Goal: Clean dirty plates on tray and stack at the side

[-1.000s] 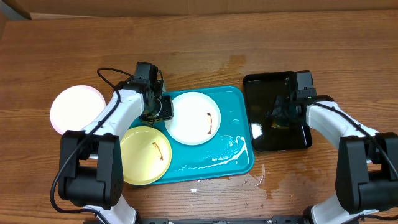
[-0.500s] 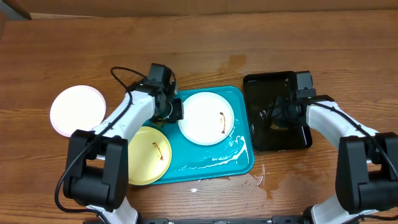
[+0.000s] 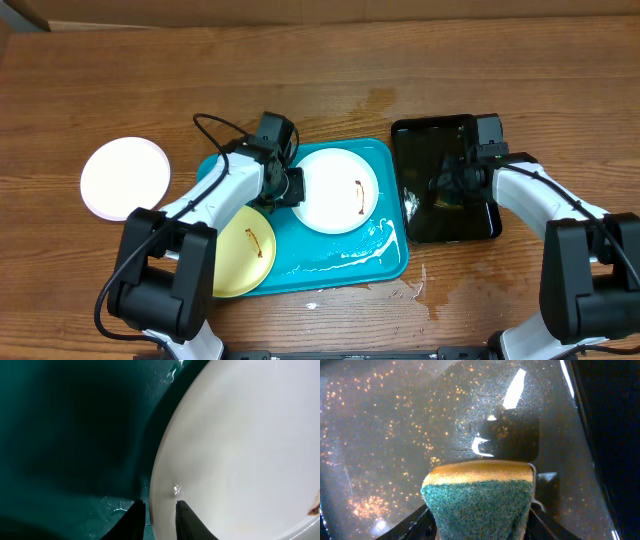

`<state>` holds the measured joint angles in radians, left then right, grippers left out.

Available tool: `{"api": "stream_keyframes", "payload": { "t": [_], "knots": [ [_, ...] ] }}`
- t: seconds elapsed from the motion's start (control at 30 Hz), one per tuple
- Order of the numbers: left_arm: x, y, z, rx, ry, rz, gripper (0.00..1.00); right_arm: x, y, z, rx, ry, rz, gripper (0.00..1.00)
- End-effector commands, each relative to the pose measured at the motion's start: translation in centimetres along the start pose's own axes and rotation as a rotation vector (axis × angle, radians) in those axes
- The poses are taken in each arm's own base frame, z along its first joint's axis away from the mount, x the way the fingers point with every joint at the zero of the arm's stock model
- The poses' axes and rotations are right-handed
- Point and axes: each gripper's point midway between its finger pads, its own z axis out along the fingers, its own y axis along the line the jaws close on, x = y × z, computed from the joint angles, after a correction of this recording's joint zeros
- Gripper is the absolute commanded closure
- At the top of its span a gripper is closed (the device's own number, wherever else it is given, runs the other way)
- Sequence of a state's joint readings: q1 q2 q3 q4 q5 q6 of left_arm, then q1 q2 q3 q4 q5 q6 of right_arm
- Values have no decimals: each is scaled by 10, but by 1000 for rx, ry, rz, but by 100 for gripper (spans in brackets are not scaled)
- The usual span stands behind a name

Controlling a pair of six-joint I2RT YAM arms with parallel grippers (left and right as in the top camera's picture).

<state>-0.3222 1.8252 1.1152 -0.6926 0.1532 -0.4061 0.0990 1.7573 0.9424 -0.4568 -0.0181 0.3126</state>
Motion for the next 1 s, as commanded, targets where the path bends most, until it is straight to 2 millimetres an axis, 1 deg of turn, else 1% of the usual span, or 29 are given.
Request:
{"api": "stream_keyframes", "payload": {
  "t": [0.0, 0.07, 0.1, 0.13, 0.17, 0.27, 0.3, 0.33, 0.37, 0.4, 0.43, 0.47, 0.5, 0.53, 0.57, 0.6, 0.63, 0.67, 0.7, 0.73, 0.8, 0.83, 0.87, 0.97],
  "knots": [
    [9, 2, 4, -15, 1, -16, 81, 9, 3, 3, -28, 40, 7, 38],
    [10, 4, 6, -24, 0, -30, 88, 12, 4, 3, -37, 52, 7, 34],
    [10, 4, 6, -27, 1, -32, 91, 13, 4, 3, -36, 54, 8, 34],
    [10, 4, 6, -27, 1, -32, 95, 13, 4, 3, -35, 55, 7, 34],
    [11, 4, 6, -26, 0, -31, 96, 13, 3, 3, -32, 54, 4, 38],
    [13, 3, 7, -28, 7, -29, 96, 13, 2, 3, -24, 53, 0, 78],
    [14, 4, 7, -30, 12, -31, 96, 13, 1, 3, -24, 54, 0, 83],
    [16, 5, 7, -34, 20, -39, 96, 13, 1, 3, -24, 55, 0, 83],
    [18, 5, 7, -37, 27, -42, 96, 13, 1, 3, -24, 55, 0, 81],
    [20, 6, 6, -43, 33, -46, 96, 13, 2, 3, -24, 53, 0, 69],
    [21, 6, 7, -46, 37, -45, 96, 12, 2, 3, -25, 51, 0, 56],
    [21, 6, 7, -46, 38, -44, 96, 12, 2, 3, -26, 50, 0, 51],
    [21, 6, 6, -46, 38, -44, 96, 11, 2, 3, -27, 47, -1, 51],
    [21, 6, 7, -46, 38, -44, 96, 11, 2, 3, -28, 44, -5, 60],
    [21, 6, 7, -46, 38, -48, 96, 10, 3, 3, -31, 41, -24, 73],
    [21, 6, 7, -45, 38, -56, 96, 9, 4, 3, -33, 35, -44, 81],
    [21, 6, 7, -46, 37, -66, 96, 6, 5, 3, -41, 26, -61, 82],
    [21, 6, 7, -46, 36, -84, 96, 4, 7, 3, -52, 16, -83, 79],
    [21, 6, 7, -46, 36, -102, 96, 2, 8, 3, -56, 8, -97, 65],
    [21, 6, 7, -47, 35, -126, 96, 0, 10, 3, -63, 0, -113, 55],
    [20, 6, 7, -47, 31, -164, 96, -2, 12, 3, -73, -10, -142, 41],
    [20, 5, 7, -46, 29, -178, 96, -3, 12, 3, -73, -13, -150, 36],
    [18, 5, 7, -43, 23, -207, 96, -3, 14, 2, -81, -16, -177, 24],
    [16, 4, 7, -39, 15, -215, 96, 0, 12, 2, -77, -6, -229, 22]
  ]
}}
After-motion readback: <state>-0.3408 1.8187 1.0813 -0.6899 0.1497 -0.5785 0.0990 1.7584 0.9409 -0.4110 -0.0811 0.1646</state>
